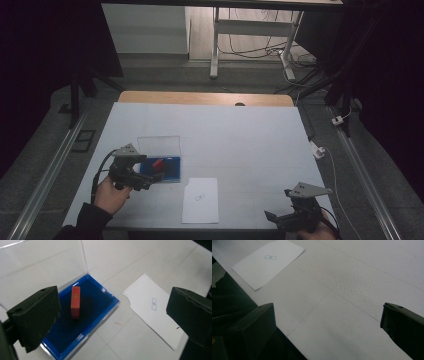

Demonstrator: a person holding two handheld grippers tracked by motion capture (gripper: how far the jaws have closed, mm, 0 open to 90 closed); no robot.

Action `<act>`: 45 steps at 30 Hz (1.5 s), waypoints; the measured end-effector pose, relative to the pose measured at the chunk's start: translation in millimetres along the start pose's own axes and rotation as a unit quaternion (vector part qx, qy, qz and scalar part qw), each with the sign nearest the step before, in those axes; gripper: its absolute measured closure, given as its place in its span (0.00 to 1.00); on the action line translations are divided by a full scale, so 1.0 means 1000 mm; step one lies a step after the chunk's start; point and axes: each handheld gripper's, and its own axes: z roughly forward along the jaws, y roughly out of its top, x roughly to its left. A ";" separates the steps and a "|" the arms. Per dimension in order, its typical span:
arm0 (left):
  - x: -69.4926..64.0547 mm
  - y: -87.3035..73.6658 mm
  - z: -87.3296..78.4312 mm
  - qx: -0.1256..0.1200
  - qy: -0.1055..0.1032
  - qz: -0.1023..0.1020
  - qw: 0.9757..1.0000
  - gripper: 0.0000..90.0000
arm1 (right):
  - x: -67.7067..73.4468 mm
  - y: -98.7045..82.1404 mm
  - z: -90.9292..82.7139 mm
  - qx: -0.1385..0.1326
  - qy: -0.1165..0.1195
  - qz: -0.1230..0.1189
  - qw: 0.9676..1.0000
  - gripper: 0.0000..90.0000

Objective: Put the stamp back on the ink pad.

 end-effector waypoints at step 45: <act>-0.025 -0.081 -0.087 -0.021 0.054 -0.045 0.997 0.00 | -0.004 -0.001 -0.002 -0.014 0.003 0.022 1.000 0.00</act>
